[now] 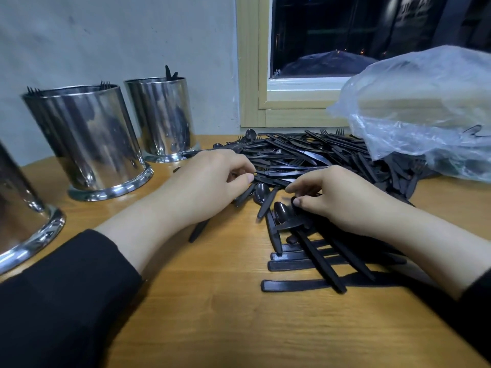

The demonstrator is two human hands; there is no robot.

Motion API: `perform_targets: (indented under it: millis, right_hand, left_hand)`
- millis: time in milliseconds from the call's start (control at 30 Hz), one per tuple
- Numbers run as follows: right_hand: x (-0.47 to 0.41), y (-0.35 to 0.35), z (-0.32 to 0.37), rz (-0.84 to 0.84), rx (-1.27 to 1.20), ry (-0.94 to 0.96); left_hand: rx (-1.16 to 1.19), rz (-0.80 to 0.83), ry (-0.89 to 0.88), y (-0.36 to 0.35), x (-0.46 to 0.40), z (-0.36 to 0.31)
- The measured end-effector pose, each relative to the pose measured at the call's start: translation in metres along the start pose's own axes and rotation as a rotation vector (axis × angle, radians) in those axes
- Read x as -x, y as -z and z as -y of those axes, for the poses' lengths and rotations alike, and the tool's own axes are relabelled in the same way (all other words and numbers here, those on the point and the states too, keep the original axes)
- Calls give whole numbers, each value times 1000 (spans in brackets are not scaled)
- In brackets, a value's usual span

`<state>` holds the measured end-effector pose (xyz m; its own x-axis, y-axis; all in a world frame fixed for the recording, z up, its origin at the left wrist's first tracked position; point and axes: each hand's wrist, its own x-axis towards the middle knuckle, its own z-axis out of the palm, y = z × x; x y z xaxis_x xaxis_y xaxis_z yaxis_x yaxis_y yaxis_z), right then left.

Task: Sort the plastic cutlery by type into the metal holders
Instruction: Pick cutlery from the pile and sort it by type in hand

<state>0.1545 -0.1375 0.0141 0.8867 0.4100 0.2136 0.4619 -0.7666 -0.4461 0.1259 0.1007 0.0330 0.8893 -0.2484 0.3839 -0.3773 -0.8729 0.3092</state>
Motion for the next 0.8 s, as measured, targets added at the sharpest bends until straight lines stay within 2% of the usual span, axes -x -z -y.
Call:
perform_targets:
  millis: [133,267,433,700,800]
  right_hand:
    - [-2,5,-2,-135,-172,-35]
    - [-1,10,2,-339,-283,-18]
    - [-1,16,8,-563,-501,39]
    - [7,14,24,-590,-576,144]
    - [7,13,22,-520,-568,129]
  left_hand:
    - [30,-31,-17,-1,0,-3]
    - [66,-90,-28,-2,0,-4]
    - [212,-135,-9,-3,2,-13]
    - [475,-23,-5,-11,6,-32]
    - [495,-38,10,-10,5,-29]
